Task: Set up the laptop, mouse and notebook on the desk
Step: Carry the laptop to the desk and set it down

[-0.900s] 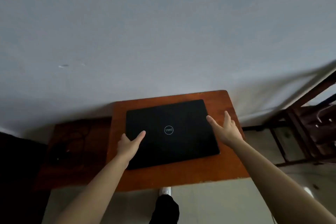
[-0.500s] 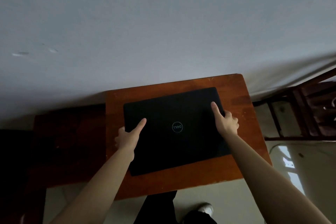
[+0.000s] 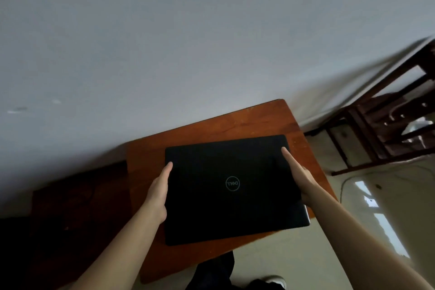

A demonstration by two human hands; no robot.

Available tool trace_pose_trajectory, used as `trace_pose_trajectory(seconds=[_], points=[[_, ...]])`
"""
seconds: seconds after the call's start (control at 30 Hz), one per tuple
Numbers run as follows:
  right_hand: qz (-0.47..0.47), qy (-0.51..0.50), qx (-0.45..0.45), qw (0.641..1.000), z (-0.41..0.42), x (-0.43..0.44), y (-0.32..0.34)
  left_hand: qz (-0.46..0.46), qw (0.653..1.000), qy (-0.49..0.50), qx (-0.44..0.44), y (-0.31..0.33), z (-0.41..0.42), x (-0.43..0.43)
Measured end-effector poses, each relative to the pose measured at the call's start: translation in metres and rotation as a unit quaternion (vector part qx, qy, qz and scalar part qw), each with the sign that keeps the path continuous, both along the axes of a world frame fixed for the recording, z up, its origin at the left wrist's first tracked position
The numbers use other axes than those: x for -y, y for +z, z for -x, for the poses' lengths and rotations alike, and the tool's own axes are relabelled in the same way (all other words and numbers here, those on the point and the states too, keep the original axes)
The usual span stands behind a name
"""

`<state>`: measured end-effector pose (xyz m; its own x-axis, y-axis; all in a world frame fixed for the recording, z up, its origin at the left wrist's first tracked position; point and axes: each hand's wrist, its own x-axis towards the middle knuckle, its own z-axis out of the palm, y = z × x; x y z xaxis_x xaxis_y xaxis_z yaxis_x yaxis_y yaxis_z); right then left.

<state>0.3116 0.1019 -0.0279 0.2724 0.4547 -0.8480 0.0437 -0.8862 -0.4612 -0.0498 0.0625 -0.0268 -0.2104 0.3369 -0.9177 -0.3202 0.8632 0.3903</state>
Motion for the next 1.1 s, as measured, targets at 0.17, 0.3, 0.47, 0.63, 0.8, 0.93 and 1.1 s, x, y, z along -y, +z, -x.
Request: trace_pose_trajectory(seconds=[0.17, 0.3, 0.47, 0.63, 0.8, 0.93, 1.1], points=[[-0.050, -0.088, -0.061, 0.993, -0.070, 0.047, 0.030, -0.047, 0.989, -0.131, 0.050, 0.024, -0.052, -0.023], [-0.099, -0.171, -0.088, 0.976, -0.140, 0.101, 0.069, -0.071, 0.961, -0.237, 0.126, 0.047, -0.121, -0.042], [-0.112, -0.267, -0.077, 0.954, -0.241, 0.190, 0.103, -0.095, 0.910, -0.355, 0.190, 0.074, -0.229, -0.044], [-0.131, -0.335, -0.112, 0.926, -0.347, 0.300, 0.120, -0.105, 0.873, -0.440, 0.181, 0.087, -0.370, -0.015], [-0.131, -0.369, -0.122, 0.912, -0.417, 0.393, 0.113, -0.087, 0.842, -0.511, 0.149, 0.083, -0.479, 0.025], [-0.120, -0.403, -0.119, 0.899, -0.460, 0.449, 0.105, -0.074, 0.817, -0.561, 0.112, 0.092, -0.551, 0.064], [-0.124, -0.431, -0.116, 0.886, -0.514, 0.476, 0.104, -0.086, 0.792, -0.596, 0.102, 0.107, -0.634, 0.077]])
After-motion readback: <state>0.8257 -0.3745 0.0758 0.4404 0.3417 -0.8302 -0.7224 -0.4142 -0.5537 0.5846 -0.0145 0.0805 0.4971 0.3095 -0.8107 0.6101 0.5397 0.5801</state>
